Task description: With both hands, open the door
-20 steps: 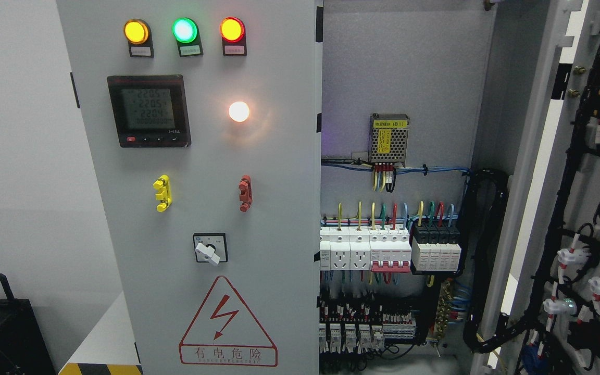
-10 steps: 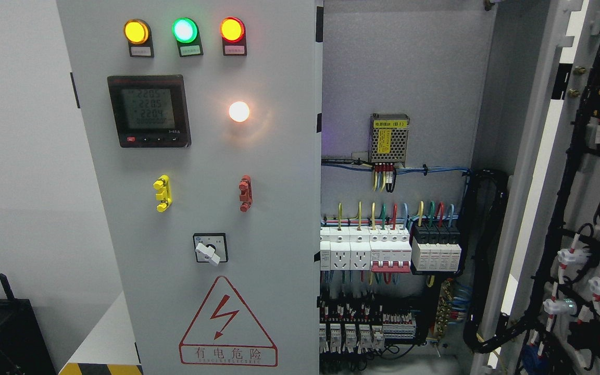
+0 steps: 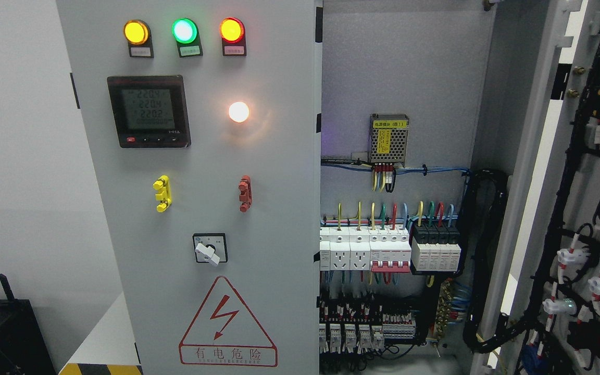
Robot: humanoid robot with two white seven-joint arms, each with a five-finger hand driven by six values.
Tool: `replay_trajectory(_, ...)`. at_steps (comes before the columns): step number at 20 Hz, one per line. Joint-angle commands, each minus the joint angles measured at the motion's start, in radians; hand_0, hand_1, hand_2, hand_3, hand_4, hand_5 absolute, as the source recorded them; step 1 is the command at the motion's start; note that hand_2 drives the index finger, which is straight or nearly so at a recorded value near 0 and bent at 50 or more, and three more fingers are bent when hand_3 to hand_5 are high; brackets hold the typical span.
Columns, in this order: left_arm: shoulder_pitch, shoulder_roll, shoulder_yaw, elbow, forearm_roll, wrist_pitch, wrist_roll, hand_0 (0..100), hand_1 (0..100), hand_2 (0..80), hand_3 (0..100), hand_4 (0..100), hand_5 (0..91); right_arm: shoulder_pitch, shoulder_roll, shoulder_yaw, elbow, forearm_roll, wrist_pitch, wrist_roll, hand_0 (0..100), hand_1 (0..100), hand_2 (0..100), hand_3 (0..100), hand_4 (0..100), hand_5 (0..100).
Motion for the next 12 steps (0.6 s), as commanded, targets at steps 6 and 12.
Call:
replay_trajectory(6,-0.001,-0.043,0.099,0.044,-0.023,0.040,-0.008,0,0,0.0,0,3,0.0,0.259,-0.236,0.117,-0.782,0.001,-0.024,0.001,0,0,0,0,0,0)
replay_trajectory(12,-0.001,-0.043,0.098,0.067,-0.026,0.040,-0.017,0,0,0.0,0,3,0.0,0.322,-0.299,0.176,-0.948,0.000,-0.090,0.001,0,0,0,0,0,0)
